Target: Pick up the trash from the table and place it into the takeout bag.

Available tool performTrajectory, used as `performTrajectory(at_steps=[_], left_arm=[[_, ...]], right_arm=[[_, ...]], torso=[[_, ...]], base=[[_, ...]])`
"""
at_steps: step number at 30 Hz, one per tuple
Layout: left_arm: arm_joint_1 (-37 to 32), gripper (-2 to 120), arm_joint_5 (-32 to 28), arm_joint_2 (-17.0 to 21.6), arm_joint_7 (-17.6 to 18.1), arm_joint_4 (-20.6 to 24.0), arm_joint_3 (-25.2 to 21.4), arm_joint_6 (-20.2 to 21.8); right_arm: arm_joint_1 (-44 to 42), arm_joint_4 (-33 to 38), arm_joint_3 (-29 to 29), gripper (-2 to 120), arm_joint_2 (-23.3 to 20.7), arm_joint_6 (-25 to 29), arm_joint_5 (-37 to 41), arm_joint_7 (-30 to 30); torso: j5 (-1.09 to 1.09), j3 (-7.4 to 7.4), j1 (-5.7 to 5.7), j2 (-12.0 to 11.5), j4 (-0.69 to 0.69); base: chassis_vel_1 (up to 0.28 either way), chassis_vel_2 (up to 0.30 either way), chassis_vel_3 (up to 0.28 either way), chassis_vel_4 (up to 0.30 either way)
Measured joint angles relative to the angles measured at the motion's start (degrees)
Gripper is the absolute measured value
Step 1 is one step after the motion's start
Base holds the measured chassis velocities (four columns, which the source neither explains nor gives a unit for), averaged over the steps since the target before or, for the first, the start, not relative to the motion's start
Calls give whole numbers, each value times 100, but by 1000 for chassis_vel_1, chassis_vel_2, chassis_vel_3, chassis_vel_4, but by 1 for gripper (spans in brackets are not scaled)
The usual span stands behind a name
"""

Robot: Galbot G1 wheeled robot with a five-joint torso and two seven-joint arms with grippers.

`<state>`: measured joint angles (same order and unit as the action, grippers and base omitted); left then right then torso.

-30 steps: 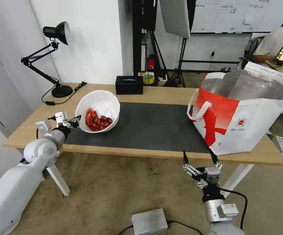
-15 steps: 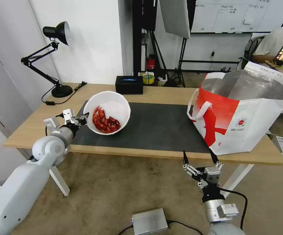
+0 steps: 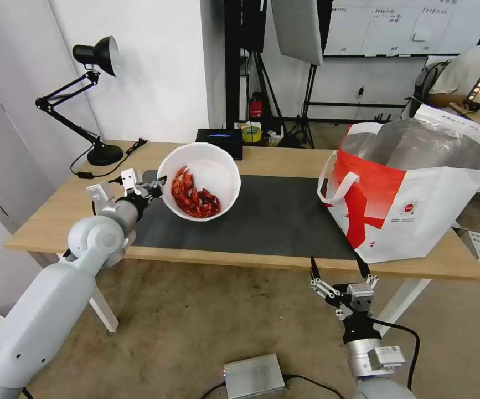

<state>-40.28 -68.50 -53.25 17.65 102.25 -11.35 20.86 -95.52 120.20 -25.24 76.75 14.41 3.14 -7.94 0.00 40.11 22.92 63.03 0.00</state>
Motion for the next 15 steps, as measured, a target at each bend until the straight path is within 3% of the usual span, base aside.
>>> performTrajectory(at_steps=[15], left_arm=[[672, 0, -244, -213, 271, 137, 583, 125]], right_arm=[[0, 0, 0, 100, 0, 0, 0, 0]], torso=[[0, 0, 0, 0, 0]], base=[[0, 0, 0, 0]])
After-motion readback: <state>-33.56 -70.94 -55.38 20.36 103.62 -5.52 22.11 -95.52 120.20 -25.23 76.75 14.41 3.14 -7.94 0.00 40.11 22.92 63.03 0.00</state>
